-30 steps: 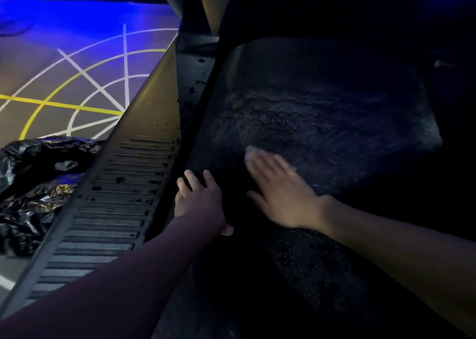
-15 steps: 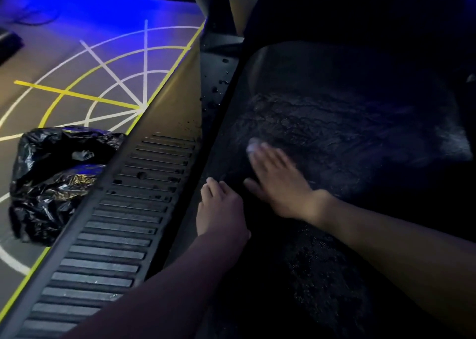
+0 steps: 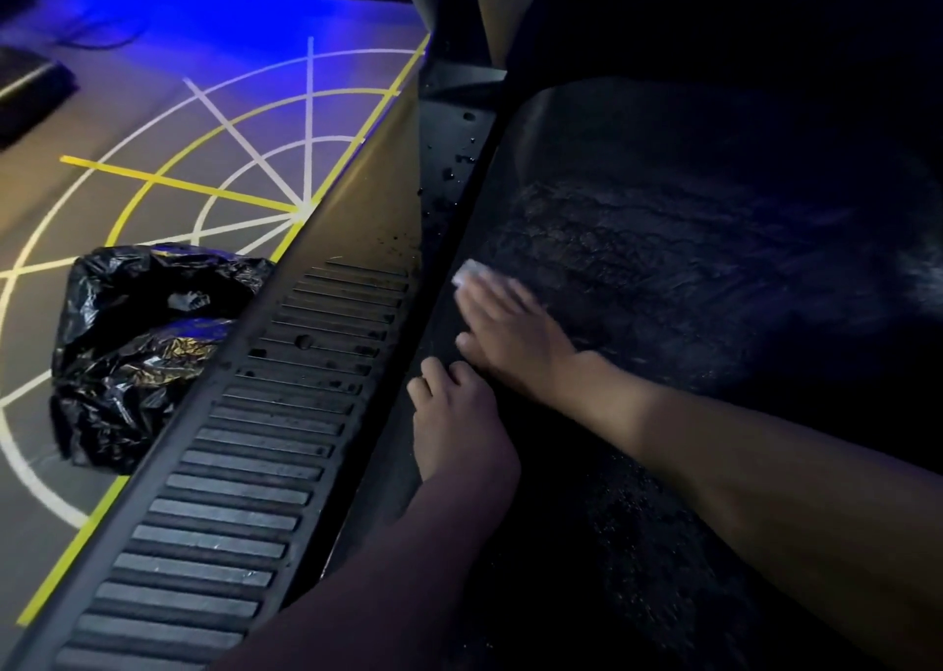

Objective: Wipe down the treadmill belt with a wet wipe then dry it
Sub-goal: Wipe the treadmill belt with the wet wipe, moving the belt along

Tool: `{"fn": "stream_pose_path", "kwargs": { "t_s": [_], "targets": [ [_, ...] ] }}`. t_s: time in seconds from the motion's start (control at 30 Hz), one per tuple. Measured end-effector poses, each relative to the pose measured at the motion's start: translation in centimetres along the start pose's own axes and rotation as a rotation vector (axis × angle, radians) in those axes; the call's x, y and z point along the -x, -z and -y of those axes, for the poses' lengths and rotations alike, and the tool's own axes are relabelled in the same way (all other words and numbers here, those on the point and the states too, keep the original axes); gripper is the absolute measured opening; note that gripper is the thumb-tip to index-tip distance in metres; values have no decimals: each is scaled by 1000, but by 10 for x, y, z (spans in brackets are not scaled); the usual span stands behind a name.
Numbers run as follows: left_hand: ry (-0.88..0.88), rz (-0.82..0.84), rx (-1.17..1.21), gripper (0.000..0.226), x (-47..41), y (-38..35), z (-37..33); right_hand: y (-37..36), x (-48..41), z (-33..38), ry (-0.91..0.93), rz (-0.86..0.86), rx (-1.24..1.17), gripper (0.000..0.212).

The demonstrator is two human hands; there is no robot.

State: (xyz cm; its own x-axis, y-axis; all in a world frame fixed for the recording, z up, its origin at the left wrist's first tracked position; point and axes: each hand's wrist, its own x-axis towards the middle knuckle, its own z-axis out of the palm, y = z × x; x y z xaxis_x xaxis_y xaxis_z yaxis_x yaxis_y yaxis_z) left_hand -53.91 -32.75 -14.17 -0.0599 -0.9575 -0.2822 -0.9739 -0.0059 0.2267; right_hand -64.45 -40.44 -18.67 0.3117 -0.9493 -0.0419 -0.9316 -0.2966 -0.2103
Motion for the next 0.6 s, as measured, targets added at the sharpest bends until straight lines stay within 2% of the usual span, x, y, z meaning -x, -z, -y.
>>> {"fn": "stream_pose_path", "kwargs": {
  "t_s": [0.1, 0.17, 0.23, 0.3, 0.37, 0.4, 0.47, 0.5, 0.6],
  "targets": [
    [2, -9, 63, 78, 4, 4, 1, -5, 8, 4, 286, 97, 143, 57],
    [12, -29, 101, 77, 6, 5, 1, 2, 6, -5, 153, 99, 46, 60],
    [23, -33, 132, 81, 6, 5, 1, 3, 8, 5, 16, -5, 23, 68],
    [24, -23, 154, 90, 6, 4, 2, -4, 15, 17, 211, 51, 133, 67],
    [38, -19, 195, 92, 6, 4, 3, -2, 29, 10, 337, 236, 191, 71],
    [35, -23, 200, 87, 6, 4, 3, 2, 27, 0, 290, 214, 214, 71],
    [26, -27, 198, 80, 5, 5, 3, 7, 28, -7, 84, 133, 155, 74],
    [13, -28, 181, 77, 5, 4, 2, 7, 31, -2, 65, 145, 133, 78],
    [2, -55, 151, 72, 5, 3, 3, 3, 49, 14, 358, 248, 158, 81]
  ]
}}
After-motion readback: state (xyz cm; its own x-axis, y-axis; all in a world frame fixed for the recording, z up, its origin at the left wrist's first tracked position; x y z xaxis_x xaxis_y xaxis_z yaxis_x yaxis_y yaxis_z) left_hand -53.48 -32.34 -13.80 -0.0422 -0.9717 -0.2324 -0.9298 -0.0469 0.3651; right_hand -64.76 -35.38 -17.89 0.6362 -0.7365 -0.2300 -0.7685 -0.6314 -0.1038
